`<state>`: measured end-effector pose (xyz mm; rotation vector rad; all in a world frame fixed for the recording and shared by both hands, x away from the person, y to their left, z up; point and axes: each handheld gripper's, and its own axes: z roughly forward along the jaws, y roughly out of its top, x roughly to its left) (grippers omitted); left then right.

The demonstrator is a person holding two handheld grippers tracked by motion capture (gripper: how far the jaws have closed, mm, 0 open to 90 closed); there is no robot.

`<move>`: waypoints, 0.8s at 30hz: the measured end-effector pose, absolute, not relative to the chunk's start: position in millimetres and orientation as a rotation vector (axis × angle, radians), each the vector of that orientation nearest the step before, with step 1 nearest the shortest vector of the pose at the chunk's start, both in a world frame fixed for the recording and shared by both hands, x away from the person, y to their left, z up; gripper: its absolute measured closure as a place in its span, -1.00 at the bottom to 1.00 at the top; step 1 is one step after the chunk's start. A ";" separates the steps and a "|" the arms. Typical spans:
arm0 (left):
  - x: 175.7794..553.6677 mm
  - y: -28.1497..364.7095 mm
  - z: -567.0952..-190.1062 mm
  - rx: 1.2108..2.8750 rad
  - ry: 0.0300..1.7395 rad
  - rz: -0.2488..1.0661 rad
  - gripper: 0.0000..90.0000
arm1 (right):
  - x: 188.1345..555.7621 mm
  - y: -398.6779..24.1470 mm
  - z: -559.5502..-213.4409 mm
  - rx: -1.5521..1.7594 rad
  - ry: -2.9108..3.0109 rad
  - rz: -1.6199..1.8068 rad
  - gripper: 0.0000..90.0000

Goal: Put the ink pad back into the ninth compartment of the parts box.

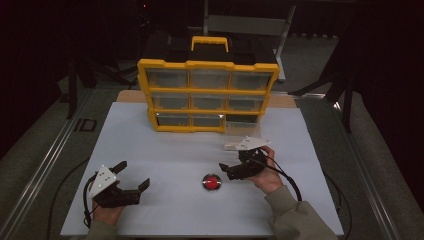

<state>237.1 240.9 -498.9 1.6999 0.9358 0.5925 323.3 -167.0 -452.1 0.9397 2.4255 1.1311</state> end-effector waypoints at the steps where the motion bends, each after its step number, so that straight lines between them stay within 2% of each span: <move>1: 237.1 240.7 -498.9 1.701 0.934 0.592 -1.00 | 323.3 -167.0 -452.1 0.940 2.425 1.131 -0.78; 24: 236.9 240.5 -499.1 1.700 0.935 0.589 -1.00 | 320.1 -141.5 -462.8 0.853 2.580 1.051 -0.79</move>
